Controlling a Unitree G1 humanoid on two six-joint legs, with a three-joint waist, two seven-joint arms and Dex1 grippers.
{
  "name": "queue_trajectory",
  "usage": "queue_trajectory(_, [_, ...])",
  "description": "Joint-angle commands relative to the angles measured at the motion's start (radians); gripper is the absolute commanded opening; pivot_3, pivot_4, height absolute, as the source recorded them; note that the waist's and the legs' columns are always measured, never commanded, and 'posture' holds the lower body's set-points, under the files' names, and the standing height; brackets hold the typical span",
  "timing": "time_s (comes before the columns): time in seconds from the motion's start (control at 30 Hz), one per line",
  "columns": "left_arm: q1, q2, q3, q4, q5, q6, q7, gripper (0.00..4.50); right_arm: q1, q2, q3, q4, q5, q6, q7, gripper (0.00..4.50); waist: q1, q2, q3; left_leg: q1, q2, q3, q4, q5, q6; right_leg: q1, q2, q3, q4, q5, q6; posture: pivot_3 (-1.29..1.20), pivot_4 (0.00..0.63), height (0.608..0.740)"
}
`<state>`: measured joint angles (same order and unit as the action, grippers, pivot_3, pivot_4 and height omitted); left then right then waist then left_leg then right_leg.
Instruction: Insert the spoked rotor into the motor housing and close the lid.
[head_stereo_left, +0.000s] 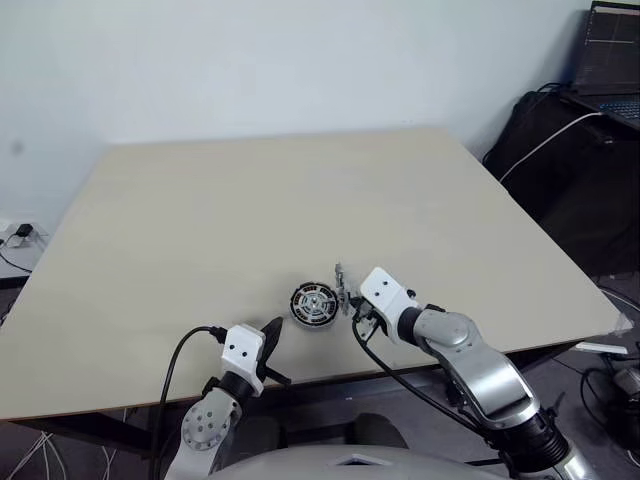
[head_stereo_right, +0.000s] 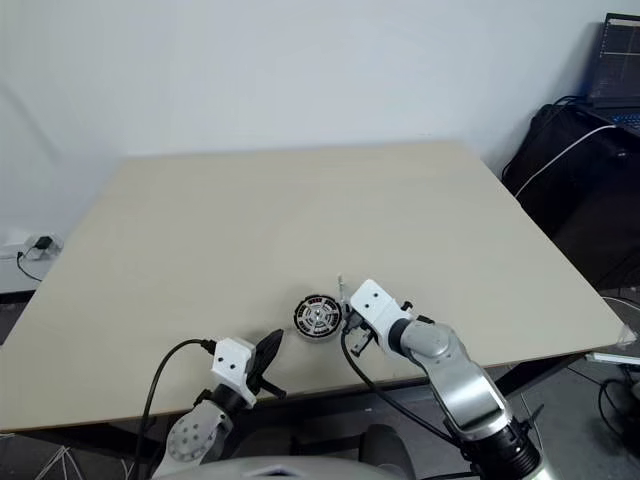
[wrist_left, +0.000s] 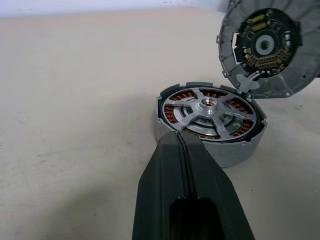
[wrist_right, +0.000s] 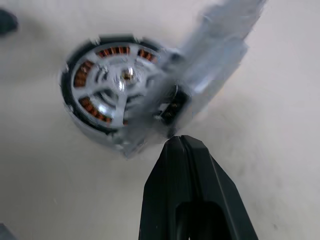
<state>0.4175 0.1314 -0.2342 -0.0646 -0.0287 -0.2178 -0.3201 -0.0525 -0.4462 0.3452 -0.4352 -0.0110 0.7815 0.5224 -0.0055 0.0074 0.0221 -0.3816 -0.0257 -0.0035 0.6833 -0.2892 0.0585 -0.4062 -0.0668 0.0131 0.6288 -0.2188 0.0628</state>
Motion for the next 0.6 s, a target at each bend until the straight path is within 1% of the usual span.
queue_trajectory(0.03, [0.004,0.0,-0.005,-0.082,-0.001,0.012,0.009,0.0,-0.033,0.029,0.0,-0.005,0.006,-0.046,-0.014,0.01,0.0,0.0,0.0,0.0,0.0,0.0,0.0,0.0,0.0,0.0,0.0,0.0,0.0,0.0,0.0,0.0,0.0,0.74])
queue_trajectory(0.37, [0.023,0.005,-0.018,-0.206,0.005,0.115,0.022,0.0,-0.055,0.084,0.037,0.047,0.001,-0.092,-0.019,0.01,-0.002,0.0,0.0,0.0,0.0,0.0,0.0,0.0,0.0,0.0,0.0,0.0,0.0,0.0,-0.001,0.0,0.0,0.74])
queue_trajectory(0.6, [0.018,0.013,-0.011,-0.214,-0.001,0.138,0.02,0.0,-0.076,0.125,0.066,0.137,0.003,-0.129,-0.012,0.01,-0.003,0.0,0.0,0.0,0.0,0.0,0.0,0.0,0.0,0.0,0.0,0.0,0.0,0.001,-0.001,0.0,0.0,0.74])
